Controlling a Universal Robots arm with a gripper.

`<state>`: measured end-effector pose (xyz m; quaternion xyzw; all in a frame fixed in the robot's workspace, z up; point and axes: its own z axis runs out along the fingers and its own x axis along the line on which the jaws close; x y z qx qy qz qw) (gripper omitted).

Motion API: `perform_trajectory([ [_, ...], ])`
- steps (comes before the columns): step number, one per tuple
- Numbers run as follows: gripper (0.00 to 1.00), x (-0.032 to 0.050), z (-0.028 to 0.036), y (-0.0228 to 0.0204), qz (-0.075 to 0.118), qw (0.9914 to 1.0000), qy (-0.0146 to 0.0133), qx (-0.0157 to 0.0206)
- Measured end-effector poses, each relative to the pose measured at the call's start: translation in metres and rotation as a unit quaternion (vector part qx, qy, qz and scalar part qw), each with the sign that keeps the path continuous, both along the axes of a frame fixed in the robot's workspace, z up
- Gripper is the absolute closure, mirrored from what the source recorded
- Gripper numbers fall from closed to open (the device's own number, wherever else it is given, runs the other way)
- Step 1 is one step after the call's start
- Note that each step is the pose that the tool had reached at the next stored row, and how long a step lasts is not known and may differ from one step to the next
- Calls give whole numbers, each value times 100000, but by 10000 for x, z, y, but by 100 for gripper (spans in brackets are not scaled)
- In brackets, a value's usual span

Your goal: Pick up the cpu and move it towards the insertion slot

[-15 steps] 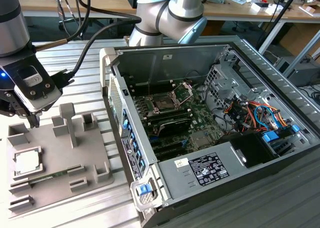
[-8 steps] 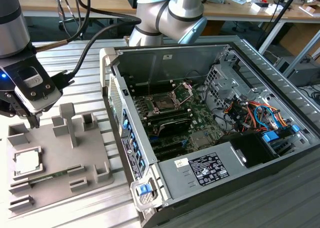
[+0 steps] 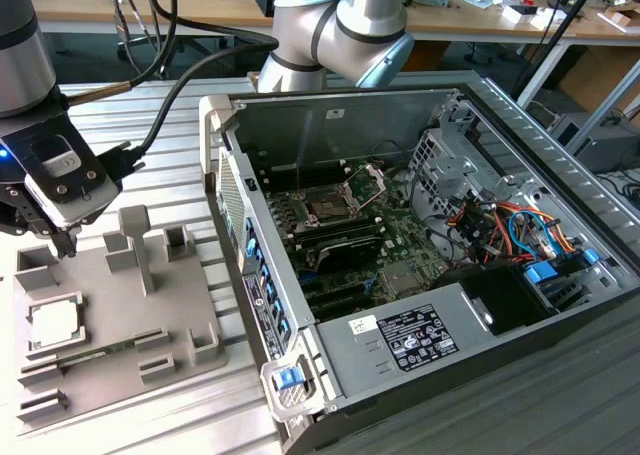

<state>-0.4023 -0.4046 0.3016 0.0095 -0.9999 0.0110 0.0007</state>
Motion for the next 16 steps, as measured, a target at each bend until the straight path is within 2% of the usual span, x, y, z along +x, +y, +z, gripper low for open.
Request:
perform_trajectory([
  [12, 89, -23, -16, 0, -2, 100000, 5, -13],
  [16, 89, -37, -43, 0, -3, 100000, -6, -18],
])
